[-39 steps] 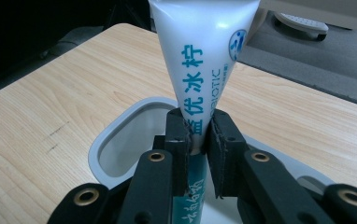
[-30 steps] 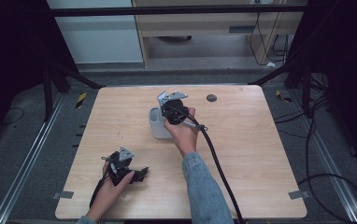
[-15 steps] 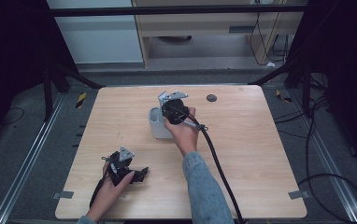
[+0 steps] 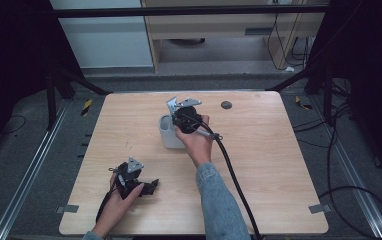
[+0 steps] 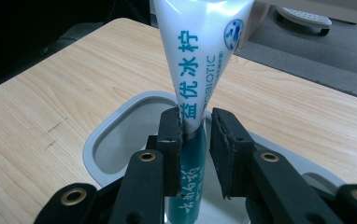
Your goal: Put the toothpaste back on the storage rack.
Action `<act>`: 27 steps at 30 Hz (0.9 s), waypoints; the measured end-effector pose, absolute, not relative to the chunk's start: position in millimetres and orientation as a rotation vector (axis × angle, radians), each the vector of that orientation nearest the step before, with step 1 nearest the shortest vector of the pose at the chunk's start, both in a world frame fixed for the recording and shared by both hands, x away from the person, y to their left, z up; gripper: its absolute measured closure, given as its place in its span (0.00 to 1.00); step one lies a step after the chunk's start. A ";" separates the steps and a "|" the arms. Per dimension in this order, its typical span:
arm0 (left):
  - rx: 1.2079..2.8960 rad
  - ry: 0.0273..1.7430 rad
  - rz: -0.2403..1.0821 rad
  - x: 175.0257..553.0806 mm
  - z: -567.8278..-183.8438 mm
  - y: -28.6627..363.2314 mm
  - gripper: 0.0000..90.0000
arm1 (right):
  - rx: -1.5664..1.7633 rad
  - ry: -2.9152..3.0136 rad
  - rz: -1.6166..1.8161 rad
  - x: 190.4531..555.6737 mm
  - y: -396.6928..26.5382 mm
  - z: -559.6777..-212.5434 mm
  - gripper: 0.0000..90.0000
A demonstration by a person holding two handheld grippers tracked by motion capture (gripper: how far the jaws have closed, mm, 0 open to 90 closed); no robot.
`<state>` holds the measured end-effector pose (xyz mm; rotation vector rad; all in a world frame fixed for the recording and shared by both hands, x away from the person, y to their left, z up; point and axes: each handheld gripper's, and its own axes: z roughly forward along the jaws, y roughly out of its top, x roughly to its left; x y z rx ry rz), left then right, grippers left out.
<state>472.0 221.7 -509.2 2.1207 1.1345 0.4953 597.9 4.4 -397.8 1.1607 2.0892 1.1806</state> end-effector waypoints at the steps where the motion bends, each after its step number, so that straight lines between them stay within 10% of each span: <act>1: 2.120 1.135 0.495 472.0 -509.3 221.7 0.00 | 1.160 2.092 1.179 597.9 4.2 -397.8 0.81; 27: 2.125 1.130 0.496 471.4 -509.1 221.5 0.00 | 1.188 2.068 1.223 586.0 -15.1 -384.6 0.65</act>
